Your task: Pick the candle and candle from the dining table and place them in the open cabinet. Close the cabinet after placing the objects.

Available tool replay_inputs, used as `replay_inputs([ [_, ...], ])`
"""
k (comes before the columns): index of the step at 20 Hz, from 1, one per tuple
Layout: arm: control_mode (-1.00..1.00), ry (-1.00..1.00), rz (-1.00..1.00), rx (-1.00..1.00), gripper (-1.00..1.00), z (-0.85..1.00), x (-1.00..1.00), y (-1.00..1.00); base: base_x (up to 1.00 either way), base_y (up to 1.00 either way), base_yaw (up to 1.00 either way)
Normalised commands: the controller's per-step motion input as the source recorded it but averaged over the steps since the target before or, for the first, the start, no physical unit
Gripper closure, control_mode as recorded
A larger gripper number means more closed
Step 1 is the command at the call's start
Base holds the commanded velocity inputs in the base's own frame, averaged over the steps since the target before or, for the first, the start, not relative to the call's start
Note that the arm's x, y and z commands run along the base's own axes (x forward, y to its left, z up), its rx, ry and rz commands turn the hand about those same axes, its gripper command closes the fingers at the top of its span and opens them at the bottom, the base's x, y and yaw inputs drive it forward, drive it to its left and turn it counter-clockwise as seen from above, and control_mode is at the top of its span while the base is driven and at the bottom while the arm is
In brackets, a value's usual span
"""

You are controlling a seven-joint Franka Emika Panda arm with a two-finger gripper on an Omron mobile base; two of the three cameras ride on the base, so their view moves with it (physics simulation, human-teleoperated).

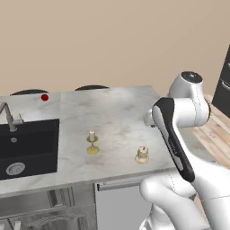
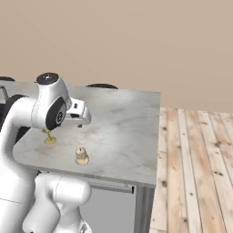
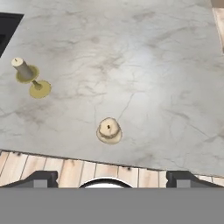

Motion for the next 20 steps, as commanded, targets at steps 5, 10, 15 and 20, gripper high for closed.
replay_inputs([
  [5, -1.00, 0.01, 0.00, 0.00, -1.00, -0.21, -0.06, 0.03, 0.00, 0.00, 0.00],
  [10, -1.00, 0.03, 0.00, 0.00, -1.00, -0.31, -0.01, 0.14, 0.00, 0.00, 0.00],
  [15, -1.00, 0.01, 0.00, 0.00, -1.00, -0.35, 0.03, 0.15, 0.00, 0.00, 0.00],
  [20, -1.00, 0.01, 0.00, 0.00, -1.00, -0.39, 0.01, 0.03, 0.00, 0.00, 0.00],
])
